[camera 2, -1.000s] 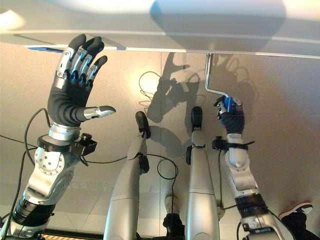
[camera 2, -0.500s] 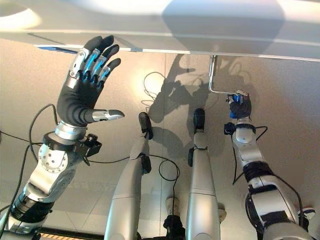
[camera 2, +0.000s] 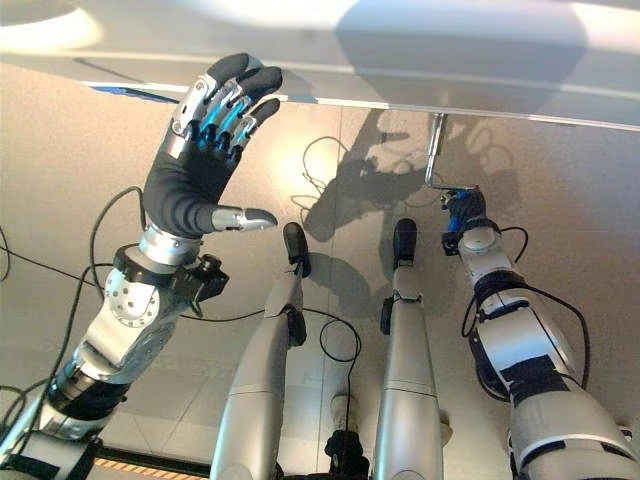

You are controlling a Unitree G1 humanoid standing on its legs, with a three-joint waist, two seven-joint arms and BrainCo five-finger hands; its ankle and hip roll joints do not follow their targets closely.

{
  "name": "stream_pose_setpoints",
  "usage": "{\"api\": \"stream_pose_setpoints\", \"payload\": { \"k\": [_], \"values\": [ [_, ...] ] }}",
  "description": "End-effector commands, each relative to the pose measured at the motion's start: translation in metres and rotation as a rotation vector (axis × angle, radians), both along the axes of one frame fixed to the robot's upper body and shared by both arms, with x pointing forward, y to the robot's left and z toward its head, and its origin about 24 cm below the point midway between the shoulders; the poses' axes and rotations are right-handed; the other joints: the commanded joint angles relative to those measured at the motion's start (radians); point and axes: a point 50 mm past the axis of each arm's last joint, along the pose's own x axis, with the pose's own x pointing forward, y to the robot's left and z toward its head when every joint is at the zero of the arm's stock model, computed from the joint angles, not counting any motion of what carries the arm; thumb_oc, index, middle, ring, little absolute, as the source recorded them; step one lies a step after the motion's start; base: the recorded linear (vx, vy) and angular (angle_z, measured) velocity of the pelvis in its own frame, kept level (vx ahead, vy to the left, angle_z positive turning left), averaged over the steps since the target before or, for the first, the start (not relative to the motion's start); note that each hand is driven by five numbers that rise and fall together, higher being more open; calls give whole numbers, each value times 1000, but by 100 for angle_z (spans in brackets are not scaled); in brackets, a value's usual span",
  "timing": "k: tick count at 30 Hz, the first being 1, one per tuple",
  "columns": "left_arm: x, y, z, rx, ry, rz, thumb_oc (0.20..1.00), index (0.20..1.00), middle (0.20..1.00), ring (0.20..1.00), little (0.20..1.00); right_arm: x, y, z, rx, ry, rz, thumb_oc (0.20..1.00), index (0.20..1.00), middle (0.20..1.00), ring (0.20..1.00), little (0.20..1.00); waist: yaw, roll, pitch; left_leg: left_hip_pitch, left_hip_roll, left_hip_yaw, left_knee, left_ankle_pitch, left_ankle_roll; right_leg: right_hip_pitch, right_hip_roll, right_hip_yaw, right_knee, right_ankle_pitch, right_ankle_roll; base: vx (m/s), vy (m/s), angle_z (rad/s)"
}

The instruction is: Raise the hospital bed

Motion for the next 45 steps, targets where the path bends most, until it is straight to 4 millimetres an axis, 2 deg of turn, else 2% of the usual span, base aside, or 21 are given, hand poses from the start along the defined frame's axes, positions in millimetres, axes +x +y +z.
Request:
{"api": "stream_pose_setpoints", "payload": {
  "k": [1, 2, 3, 5, 11, 14, 16, 21, 22, 23, 24, 26, 27, 28, 29, 31, 33, 34, 41, 44, 45],
  "values": [
    [-12, -4, 15, -56, -94, -23, 1000, 1000, 1000, 1000, 1000, 3, 58, -31, -296, 204, 267, 200, 200, 200, 200, 200, 21, 61, -13, 8, -15, -14, 125, -144, 5, 42, 39, -59, -79, 41, 28, -2, 13, -4],
    [-12, -4, 15, -56, -94, -23, 1000, 1000, 1000, 1000, 1000, 3, 58, -31, -296, 204, 267, 200, 200, 200, 200, 200, 21, 61, -13, 8, -15, -14, 125, -144, 5, 42, 39, -59, -79, 41, 28, -1, 15, -6],
    [-11, -3, 16, -72, -92, -12, 1000, 1000, 1000, 1000, 1000, 3, 81, -37, -284, 207, 326, 200, 200, 200, 200, 200, 21, 60, -13, 6, -16, -15, 123, -143, 6, 39, 39, -59, -80, 42, 28, 2, 19, -5],
    [-11, -1, 16, -85, -86, -6, 1000, 1000, 1000, 1000, 1000, 1, 96, -45, -262, 223, 359, 200, 200, 200, 200, 200, 19, 57, -13, 4, -17, -17, 124, -143, 6, 37, 39, -59, -81, 43, 28, 0, 11, -2],
    [-9, -1, 17, -108, -72, 6, 1000, 1000, 1000, 1000, 1000, -7, 123, -64, -187, 272, 405, 200, 200, 200, 200, 200, 17, 54, -13, -10, -20, -18, 127, -142, 8, 29, 38, -61, -87, 50, 29, 0, 0, 0],
    [-8, -1, 18, -119, -67, -3, 1000, 1000, 1000, 1000, 1000, -8, 142, -64, -93, 245, 439, 200, 200, 200, 200, 200, 20, 56, -13, -15, -21, -19, 121, -138, 8, 28, 36, -63, -95, 53, 31, 0, 0, 0],
    [-9, -2, 19, -122, -72, -6, 1000, 1000, 1000, 1000, 1000, -9, 142, -65, -67, 243, 437, 200, 200, 200, 200, 200, 21, 56, -13, -15, -23, -20, 118, -137, 9, 27, 36, -63, -97, 53, 31, 0, 0, 0],
    [-9, -1, 19, -131, -67, 0, 1000, 1000, 1000, 1000, 1000, -14, 184, -61, -63, 218, 549, 200, 200, 200, 200, 200, 30, 52, -13, -21, -28, -27, 105, -129, 11, 22, 36, -67, -109, 62, 33, 0, 0, 0],
    [-9, -1, 19, -130, -67, 0, 1000, 1000, 1000, 1000, 1000, -14, 185, -61, -63, 218, 550, 200, 200, 200, 200, 200, 30, 52, -13, -21, -28, -27, 104, -128, 11, 22, 36, -67, -110, 62, 33, 0, 0, 0],
    [-10, 0, 20, -144, -71, -7, 1000, 1000, 1000, 1000, 1000, -18, 204, -58, -75, 198, 615, 200, 200, 200, 200, 200, 31, 48, -13, -22, -28, -29, 96, -120, 8, 24, 34, -70, -118, 65, 35, 0, 0, 0],
    [-10, 0, 20, -144, -71, -7, 1000, 1000, 1000, 1000, 1000, -18, 204, -58, -75, 198, 615, 200, 200, 200, 200, 200, 31, 48, -13, -22, -28, -29, 96, -120, 8, 24, 34, -70, -118, 65, 35, 0, 0, 0],
    [-10, 1, 20, -158, -66, -8, 1000, 1000, 1000, 1000, 1000, -26, 228, -55, -88, 171, 719, 200, 200, 200, 200, 200, 34, 41, -13, -22, -29, -36, 88, -114, 6, 21, 35, -77, -116, 66, 34, 0, 0, 0],
    [-10, 2, 20, -158, -66, -7, 1000, 1000, 1000, 1000, 1000, -26, 228, -55, -88, 171, 719, 200, 200, 200, 200, 200, 33, 42, -13, -22, -29, -36, 87, -114, 6, 21, 35, -77, -116, 66, 34, 0, 0, 0],
    [-11, 3, 19, -161, -63, -1, 1000, 1000, 1000, 1000, 1000, -32, 247, -46, -100, 117, 812, 200, 200, 200, 200, 200, 35, 35, -13, -27, -28, -40, 90, -112, 5, 20, 33, -81, -117, 67, 34, -4, -14, 4],
    [-11, 3, 19, -162, -63, -1, 1000, 1000, 1000, 1000, 1000, -32, 247, -47, -100, 118, 813, 200, 200, 200, 200, 200, 34, 35, -13, -27, -28, -40, 90, -112, 5, 20, 33, -81, -117, 67, 34, -5, -24, 5],
    [-12, 5, 18, -166, -68, 3, 1000, 1000, 1000, 1000, 1000, -42, 268, -33, -89, 37, 933, 200, 200, 200, 200, 200, 40, 33, -13, -30, -28, -42, 90, -111, 4, 19, 29, -85, -117, 68, 35, 0, 1, 5],
    [-13, 5, 18, -172, -68, -5, 1000, 1000, 1000, 1000, 1000, -46, 272, -30, -66, 18, 961, 200, 200, 200, 200, 200, 41, 34, -13, -31, -28, -42, 92, -111, 4, 19, 28, -84, -115, 68, 35, 0, 0, 0],
    [-14, 4, 18, -182, -73, -17, 1000, 1000, 1000, 1000, 1000, -52, 284, -17, -34, -43, 1031, 200, 200, 200, 200, 200, 44, 35, -13, -31, -29, -42, 94, -112, 4, 21, 27, -84, -116, 67, 36, 0, 0, 0],
    [-19, 2, 15, -172, -81, -56, 1000, 1000, 1000, 1000, 1000, -71, 305, 18, 90, -200, 1188, 200, 200, 200, 200, 200, 52, 42, -13, -32, -29, -44, 101, -113, 3, 26, 21, -81, -115, 66, 37, 2, 5, 2],
    [-19, 4, 13, -167, -85, -49, 1000, 1000, 1000, 1000, 1000, -76, 302, 40, 177, -297, 1227, 200, 200, 200, 200, 200, 52, 43, -13, -28, -27, -40, 102, -114, 3, 28, 20, -78, -117, 66, 38, 0, 0, 0],
    [-19, 3, 13, -167, -85, -50, 1000, 1000, 1000, 1000, 1000, -76, 302, 40, 177, -296, 1226, 200, 200, 200, 200, 200, 53, 43, -13, -28, -27, -40, 102, -114, 3, 28, 20, -78, -117, 66, 38, 0, 0, 0]
  ]
}}
